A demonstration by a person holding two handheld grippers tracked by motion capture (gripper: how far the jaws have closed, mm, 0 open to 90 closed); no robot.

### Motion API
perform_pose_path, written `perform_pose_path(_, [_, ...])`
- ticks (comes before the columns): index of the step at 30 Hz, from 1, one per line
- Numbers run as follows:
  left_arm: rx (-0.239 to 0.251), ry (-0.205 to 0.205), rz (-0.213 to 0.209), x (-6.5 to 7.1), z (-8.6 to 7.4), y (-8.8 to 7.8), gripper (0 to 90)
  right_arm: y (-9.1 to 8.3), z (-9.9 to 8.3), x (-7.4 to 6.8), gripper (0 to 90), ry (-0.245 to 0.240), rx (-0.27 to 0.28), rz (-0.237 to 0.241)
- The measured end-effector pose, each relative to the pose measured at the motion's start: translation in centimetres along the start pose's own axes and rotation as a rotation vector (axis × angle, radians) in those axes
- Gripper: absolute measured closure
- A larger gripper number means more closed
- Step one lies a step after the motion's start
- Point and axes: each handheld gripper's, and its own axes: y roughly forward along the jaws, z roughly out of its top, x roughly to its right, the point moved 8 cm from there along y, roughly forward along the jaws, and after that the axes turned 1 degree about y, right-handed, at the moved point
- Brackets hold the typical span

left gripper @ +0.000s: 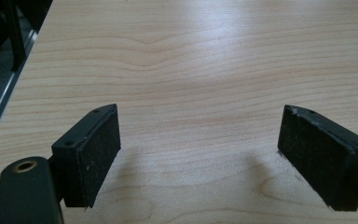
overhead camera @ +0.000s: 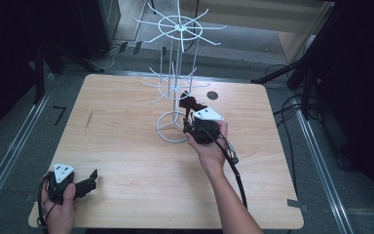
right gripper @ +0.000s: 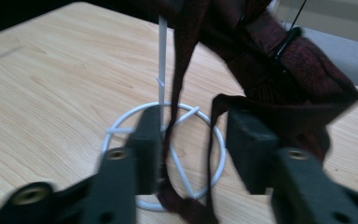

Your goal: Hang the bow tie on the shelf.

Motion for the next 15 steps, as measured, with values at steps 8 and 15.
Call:
perform_pose_path(8, [0.003, 0.001, 0.001, 0.0, 0.0, 0.0, 13.8, -2.3, 0.3, 0.4, 43.0, 0.071, 0.065, 0.08])
perform_pose_path(15, [0.003, 0.002, 0.004, 0.0, 0.0, 0.0, 13.9, -5.0, 0.1, 0.7, 33.0, 0.052, 0.098, 0.096])
